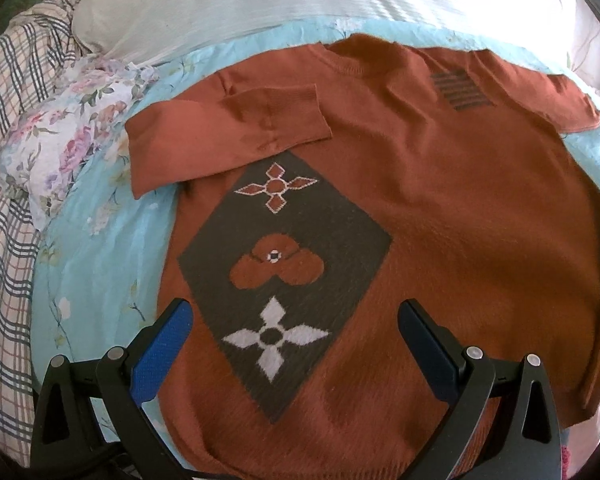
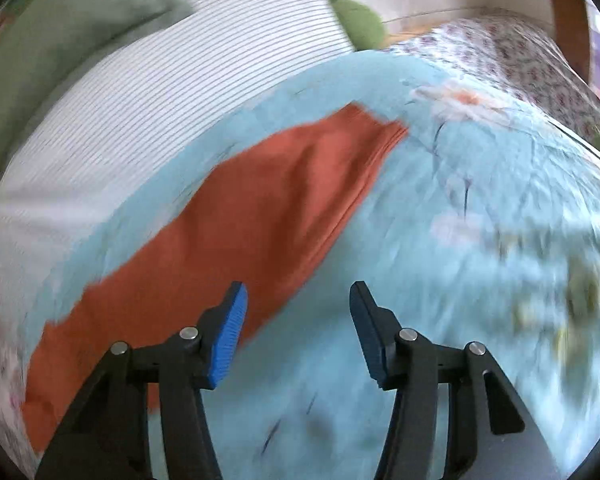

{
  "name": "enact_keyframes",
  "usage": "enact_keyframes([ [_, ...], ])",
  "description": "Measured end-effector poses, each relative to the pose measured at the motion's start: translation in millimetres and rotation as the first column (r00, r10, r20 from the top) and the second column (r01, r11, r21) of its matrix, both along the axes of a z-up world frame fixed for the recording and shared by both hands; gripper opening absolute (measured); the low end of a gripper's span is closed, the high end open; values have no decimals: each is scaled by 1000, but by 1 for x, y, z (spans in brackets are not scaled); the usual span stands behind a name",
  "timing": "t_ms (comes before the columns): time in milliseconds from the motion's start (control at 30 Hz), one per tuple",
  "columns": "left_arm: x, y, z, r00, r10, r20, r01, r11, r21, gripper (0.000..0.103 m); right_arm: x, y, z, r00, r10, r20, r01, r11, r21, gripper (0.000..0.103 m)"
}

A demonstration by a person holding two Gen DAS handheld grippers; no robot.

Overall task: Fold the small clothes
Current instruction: 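Grasp the sweater's side edge and sleeve with the right gripper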

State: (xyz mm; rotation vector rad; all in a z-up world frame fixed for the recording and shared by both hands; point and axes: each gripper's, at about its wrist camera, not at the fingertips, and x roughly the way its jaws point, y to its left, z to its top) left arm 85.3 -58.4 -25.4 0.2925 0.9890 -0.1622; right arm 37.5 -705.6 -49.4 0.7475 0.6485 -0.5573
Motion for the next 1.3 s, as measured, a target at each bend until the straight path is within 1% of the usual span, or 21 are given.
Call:
enact_keyframes([
  [100, 9, -8, -6, 1000, -2, -20, 3, 1000, 17, 102, 14, -44, -10, 996, -91, 4, 90, 996, 27, 54],
  [200, 17, -15, -12, 999, -3, -40, 5, 1000, 31, 102, 25, -74, -17, 991, -132, 5, 132, 991, 20, 53],
  [300, 24, -22, -17, 998, -8, -58, 9, 999, 33, 102, 25, -85, -26, 987, -162, -4, 162, 987, 14, 37],
  [333, 25, -25, -18, 998, -10, -61, 12, 999, 34, 102, 26, -90, -26, 987, -161, 7, 161, 987, 21, 26],
  [367, 26, -27, -19, 998, -14, -63, 16, 999, 33, 102, 24, -79, -26, 988, -153, 7, 153, 988, 25, 13],
  [467, 27, -33, -21, 997, -30, -66, 32, 999, 27, 102, 24, -62, -13, 994, -91, 53, 90, 996, 19, 10],
  [567, 25, -37, -24, 997, -40, -67, 43, 999, 33, 102, 27, -21, 14, 994, 34, 108, -30, 999, -35, 6],
  [700, 21, -35, -23, 997, -49, -59, 50, 999, 17, 102, 45, 56, 45, 951, 253, 178, -245, 967, -63, 6],
  [800, 18, -30, -20, 998, -42, -45, 42, 999, -7, 102, 67, 123, 59, 883, 413, 223, -411, 910, -59, 5],
  [833, 17, -28, -19, 998, -40, -43, 40, 999, -12, 102, 75, 149, 64, 858, 460, 227, -456, 887, -74, 5],
  [867, 16, -26, -18, 998, -37, -43, 36, 999, -16, 102, 79, 166, 67, 844, 487, 223, -479, 873, -94, 5],
  [900, 15, -22, -16, 999, -31, -40, 30, 999, -26, 102, 84, 180, 70, 834, 506, 218, -493, 862, -118, 5],
  [933, 14, -19, -14, 999, -27, -35, 26, 999, -32, 102, 87, 188, 69, 831, 508, 228, -496, 861, -112, 5],
  [967, 13, -15, -12, 999, -21, -29, 19, 999, -36, 102, 90, 178, 66, 837, 496, 230, -487, 868, -98, 5],
  [1000, 12, -9, -9, 1000, -13, -23, 12, 999, -45, 102, 90, 169, 62, 855, 469, 221, -463, 883, -82, 5],
  [1100, 13, 5, -6, 1000, 8, -16, -9, 998, -58, 102, 80, 142, 50, 908, 383, 170, -377, 924, -64, 10],
  [1133, 14, 8, -7, 1000, 15, -20, -17, 998, -59, 102, 71, 128, 47, 928, 340, 153, -335, 940, -55, 24],
  [1167, 15, 10, -8, 999, 23, -24, -24, 998, -59, 102, 65, 114, 44, 941, 304, 147, -299, 953, -52, 48],
  [1200, 17, 12, -11, 999, 31, -32, -33, 998, -62, 102, 52, 91, 39, 961, 238, 137, -233, 971, -55, 59],
  [1233, 19, 12, -13, 999, 34, -37, -36, 998, -60, 102, 42, 73, 35, 975, 179, 129, -173, 983, -57, 65],
  [1300, 21, 9, -19, 998, 31, -49, -34, 998, -53, 102, 26, 39, 25, 988, 86, 126, -84, 996, -24, 65],
])
